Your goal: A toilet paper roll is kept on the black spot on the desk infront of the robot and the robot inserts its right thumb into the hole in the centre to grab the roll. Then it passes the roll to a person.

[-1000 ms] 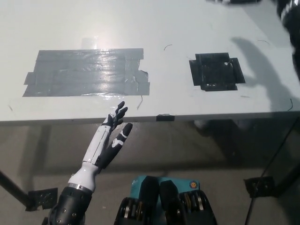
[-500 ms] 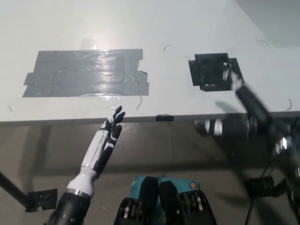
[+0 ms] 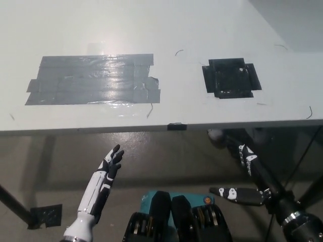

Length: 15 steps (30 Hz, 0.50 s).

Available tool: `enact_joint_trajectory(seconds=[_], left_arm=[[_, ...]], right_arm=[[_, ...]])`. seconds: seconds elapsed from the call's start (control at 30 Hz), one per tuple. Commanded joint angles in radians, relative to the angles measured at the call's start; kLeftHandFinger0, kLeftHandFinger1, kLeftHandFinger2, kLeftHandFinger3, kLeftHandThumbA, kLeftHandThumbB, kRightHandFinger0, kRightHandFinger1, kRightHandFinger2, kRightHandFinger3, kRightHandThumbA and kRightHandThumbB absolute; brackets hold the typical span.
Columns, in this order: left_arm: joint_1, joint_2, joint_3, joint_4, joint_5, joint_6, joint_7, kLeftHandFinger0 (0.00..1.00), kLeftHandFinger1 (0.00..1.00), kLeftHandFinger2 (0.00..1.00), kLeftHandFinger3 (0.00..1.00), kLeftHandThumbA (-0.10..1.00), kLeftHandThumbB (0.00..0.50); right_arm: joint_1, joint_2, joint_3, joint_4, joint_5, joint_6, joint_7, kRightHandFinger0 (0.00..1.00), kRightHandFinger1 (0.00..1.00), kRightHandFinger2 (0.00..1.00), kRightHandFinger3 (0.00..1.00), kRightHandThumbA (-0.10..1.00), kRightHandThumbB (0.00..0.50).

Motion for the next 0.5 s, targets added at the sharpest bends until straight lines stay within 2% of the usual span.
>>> enact_joint_trajectory(seconds=[0.0,0.03,0.07,0.13,0.17,0.23,0.3,0.4,0.47], left_arm=[[0.002,-0.01,0.014,0.001,-0.016,-0.085,0.033,1.0,1.0,1.0,1.0,1.0,0.208],[0.005,-0.01,0.014,0.002,-0.017,-0.089,0.033,1.0,1.0,1.0,1.0,1.0,0.208],[0.005,-0.011,0.013,0.012,-0.013,-0.103,0.036,1.0,1.0,1.0,1.0,1.0,0.212],[0.01,-0.013,0.012,0.016,-0.006,-0.108,0.041,1.0,1.0,1.0,1.0,1.0,0.221],[0.021,-0.014,0.012,0.005,-0.002,-0.103,0.044,1.0,1.0,1.0,1.0,1.0,0.241],[0.026,-0.012,0.012,0.002,-0.001,-0.102,0.043,1.0,1.0,1.0,1.0,1.0,0.252],[0.028,-0.01,0.012,0.004,0.002,-0.102,0.043,1.0,1.0,1.0,1.0,1.0,0.237],[0.035,-0.009,0.01,0.002,-0.004,-0.116,0.042,1.0,1.0,1.0,1.0,1.0,0.21],[0.035,-0.009,0.01,0.004,-0.003,-0.125,0.044,1.0,1.0,1.0,1.0,1.0,0.207]], right_arm=[[-0.007,0.012,0.001,0.045,0.038,-0.071,0.026,1.0,1.0,1.0,1.0,1.0,0.248],[-0.004,0.012,0.001,0.046,0.037,-0.068,0.026,1.0,1.0,1.0,1.0,1.0,0.257],[-0.006,0.01,-0.003,0.055,0.043,-0.064,0.03,1.0,1.0,1.0,1.0,1.0,0.288],[-0.005,0.008,-0.006,0.062,0.049,-0.065,0.035,1.0,1.0,1.0,1.0,1.0,0.281],[0.001,0.01,-0.006,0.057,0.05,-0.063,0.036,1.0,1.0,1.0,1.0,1.0,0.253],[0.002,0.014,-0.005,0.069,0.052,-0.068,0.037,1.0,1.0,1.0,1.0,1.0,0.25],[0.001,0.015,-0.003,0.084,0.053,-0.092,0.038,1.0,1.0,1.0,1.0,1.0,0.232],[0.011,0.016,0.0,0.085,0.054,-0.104,0.04,1.0,1.0,1.0,1.0,1.0,0.26],[0.012,0.016,0.0,0.084,0.055,-0.108,0.041,1.0,1.0,1.0,1.0,1.0,0.261]])
